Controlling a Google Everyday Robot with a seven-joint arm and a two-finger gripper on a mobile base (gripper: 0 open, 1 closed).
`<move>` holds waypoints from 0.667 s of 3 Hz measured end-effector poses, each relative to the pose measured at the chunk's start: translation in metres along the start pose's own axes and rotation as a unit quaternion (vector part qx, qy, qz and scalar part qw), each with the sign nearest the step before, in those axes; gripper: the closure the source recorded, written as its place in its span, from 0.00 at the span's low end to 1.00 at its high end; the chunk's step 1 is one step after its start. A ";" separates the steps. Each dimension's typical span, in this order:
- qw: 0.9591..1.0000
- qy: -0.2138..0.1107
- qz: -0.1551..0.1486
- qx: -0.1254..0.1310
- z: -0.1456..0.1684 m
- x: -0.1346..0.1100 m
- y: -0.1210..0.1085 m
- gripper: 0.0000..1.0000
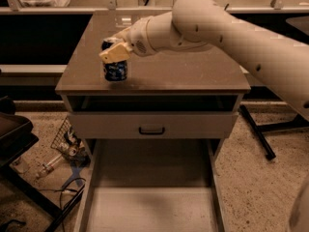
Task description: Pick pepsi can from middle drawer and place on counter
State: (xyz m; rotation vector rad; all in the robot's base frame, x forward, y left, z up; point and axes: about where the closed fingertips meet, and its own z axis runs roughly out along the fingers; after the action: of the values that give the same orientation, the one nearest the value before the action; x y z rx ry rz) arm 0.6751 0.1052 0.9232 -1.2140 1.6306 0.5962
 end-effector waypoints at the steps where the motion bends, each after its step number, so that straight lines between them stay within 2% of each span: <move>1: 0.999 -0.027 -0.020 -0.013 0.047 -0.013 0.007 1.00; 2: 0.998 -0.045 -0.044 -0.009 0.080 -0.022 0.005 1.00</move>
Offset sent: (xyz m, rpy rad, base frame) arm 0.0492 0.1091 -0.0179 0.0612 -0.1658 0.0821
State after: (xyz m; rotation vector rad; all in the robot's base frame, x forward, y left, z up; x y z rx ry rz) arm 0.7040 0.1824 0.9102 -1.2480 1.4925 0.6038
